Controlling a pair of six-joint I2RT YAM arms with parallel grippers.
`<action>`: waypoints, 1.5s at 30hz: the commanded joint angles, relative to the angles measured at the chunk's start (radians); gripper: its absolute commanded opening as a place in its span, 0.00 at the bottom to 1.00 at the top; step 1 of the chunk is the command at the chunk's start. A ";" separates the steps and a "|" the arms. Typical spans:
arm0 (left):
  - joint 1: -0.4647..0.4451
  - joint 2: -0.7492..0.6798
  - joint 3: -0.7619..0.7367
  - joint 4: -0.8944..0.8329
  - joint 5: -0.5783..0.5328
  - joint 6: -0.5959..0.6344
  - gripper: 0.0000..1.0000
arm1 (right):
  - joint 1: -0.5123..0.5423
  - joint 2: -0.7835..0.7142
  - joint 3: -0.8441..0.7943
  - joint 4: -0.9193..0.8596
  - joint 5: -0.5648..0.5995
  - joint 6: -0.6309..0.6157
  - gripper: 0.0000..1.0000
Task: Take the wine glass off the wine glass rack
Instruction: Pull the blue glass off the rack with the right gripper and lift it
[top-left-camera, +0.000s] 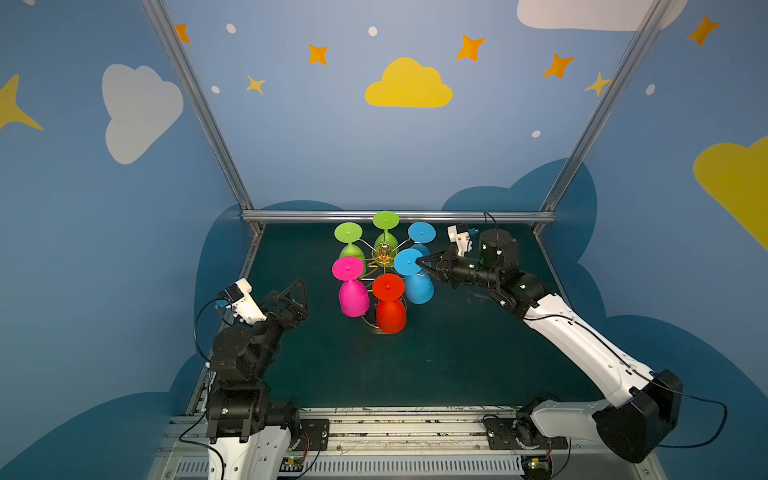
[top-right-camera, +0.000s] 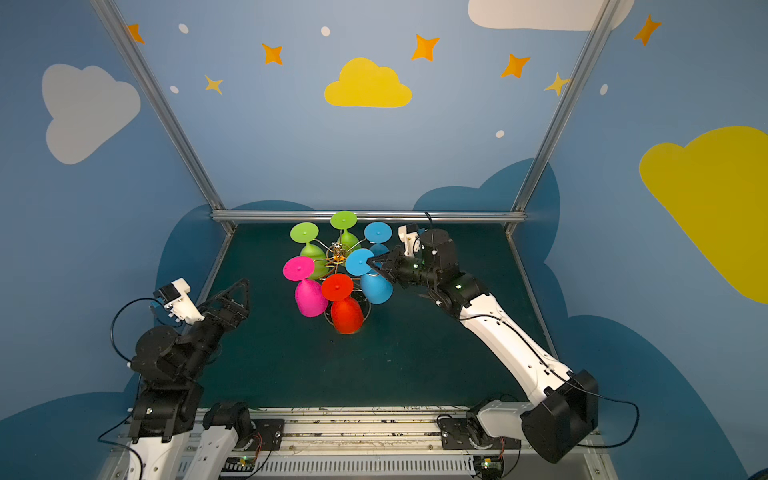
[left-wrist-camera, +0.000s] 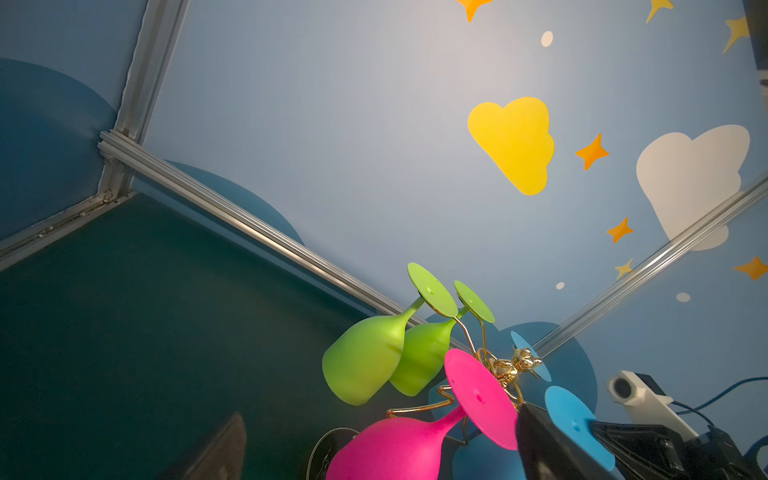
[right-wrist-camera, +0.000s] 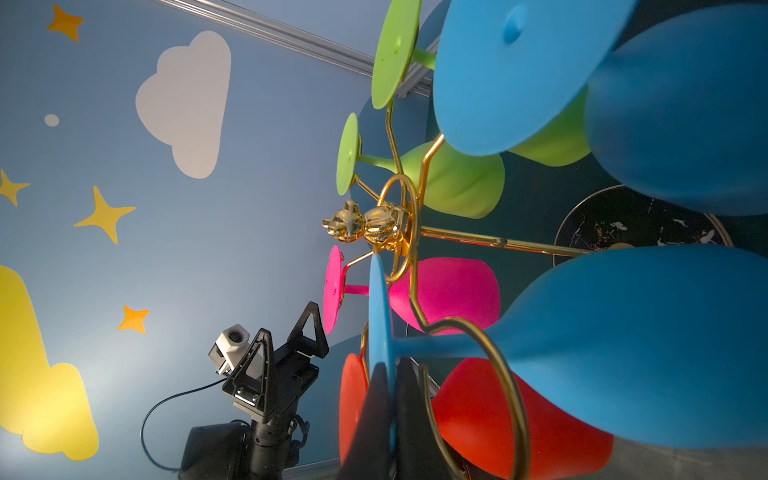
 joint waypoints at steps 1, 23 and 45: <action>0.003 -0.013 0.019 -0.002 -0.008 0.008 1.00 | 0.014 0.005 0.044 0.003 0.008 -0.034 0.00; 0.003 -0.013 0.028 0.027 -0.025 -0.027 1.00 | 0.027 -0.199 -0.078 -0.161 0.087 -0.087 0.00; 0.002 0.155 0.218 0.072 0.153 -0.058 0.92 | -0.248 -0.491 -0.131 -0.357 0.040 -0.207 0.00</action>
